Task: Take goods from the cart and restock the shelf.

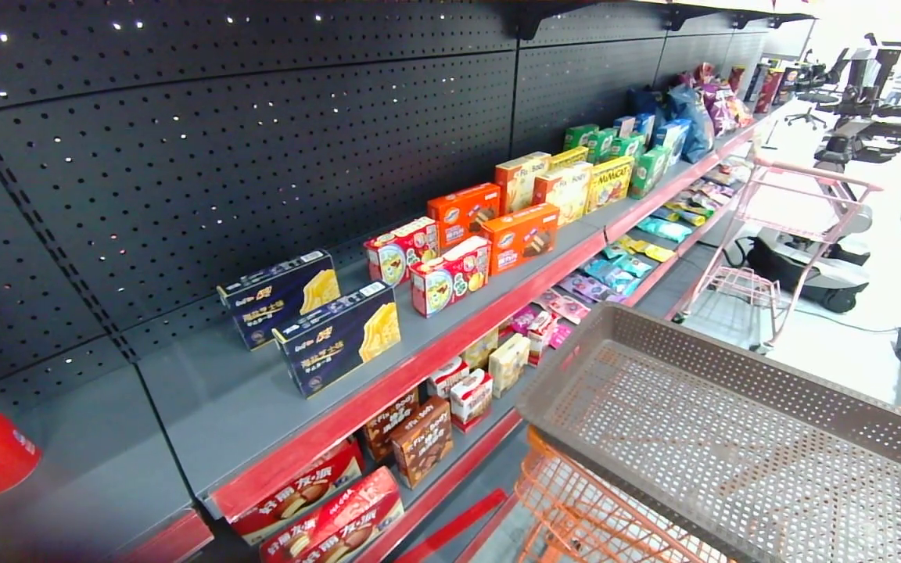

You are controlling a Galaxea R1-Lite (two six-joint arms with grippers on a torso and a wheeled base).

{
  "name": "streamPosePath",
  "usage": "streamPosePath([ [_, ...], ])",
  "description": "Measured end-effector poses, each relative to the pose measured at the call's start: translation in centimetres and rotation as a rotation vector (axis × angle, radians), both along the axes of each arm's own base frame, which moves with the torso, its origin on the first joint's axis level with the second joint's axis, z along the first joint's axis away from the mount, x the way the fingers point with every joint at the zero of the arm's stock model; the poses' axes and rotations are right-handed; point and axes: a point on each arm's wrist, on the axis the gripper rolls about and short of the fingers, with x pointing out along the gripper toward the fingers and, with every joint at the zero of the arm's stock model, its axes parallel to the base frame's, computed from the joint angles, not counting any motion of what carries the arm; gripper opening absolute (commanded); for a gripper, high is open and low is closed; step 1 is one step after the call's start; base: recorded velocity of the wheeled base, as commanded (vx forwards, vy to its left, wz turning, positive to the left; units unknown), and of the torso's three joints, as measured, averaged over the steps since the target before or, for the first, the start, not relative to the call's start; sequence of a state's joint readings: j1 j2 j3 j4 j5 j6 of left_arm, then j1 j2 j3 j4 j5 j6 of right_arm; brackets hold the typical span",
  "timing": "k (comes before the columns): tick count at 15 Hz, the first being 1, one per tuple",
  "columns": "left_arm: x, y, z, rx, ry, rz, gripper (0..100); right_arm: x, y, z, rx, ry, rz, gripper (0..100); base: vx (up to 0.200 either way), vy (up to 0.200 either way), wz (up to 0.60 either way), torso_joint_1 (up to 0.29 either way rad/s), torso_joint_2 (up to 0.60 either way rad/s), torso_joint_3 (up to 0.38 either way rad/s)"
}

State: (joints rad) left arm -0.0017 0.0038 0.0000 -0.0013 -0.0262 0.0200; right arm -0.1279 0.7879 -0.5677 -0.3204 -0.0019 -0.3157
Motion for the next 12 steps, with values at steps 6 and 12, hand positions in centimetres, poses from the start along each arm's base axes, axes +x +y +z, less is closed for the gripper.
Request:
streamPosePath([
  [6, 0.00, -0.01, 0.00, 0.008, 0.000, -0.003, 100, -0.14, 0.03, -0.35, -0.016, 0.007, -0.001, 0, 0.000, 0.000, 0.60, -0.001, 0.00, 0.005],
  [12, 0.00, -0.01, 0.00, 0.008, 0.000, -0.003, 100, -0.13, 0.07, -0.16, -0.019, -0.001, 0.009, 0, -0.100, 0.000, 0.60, 0.004, 0.00, 0.002],
])
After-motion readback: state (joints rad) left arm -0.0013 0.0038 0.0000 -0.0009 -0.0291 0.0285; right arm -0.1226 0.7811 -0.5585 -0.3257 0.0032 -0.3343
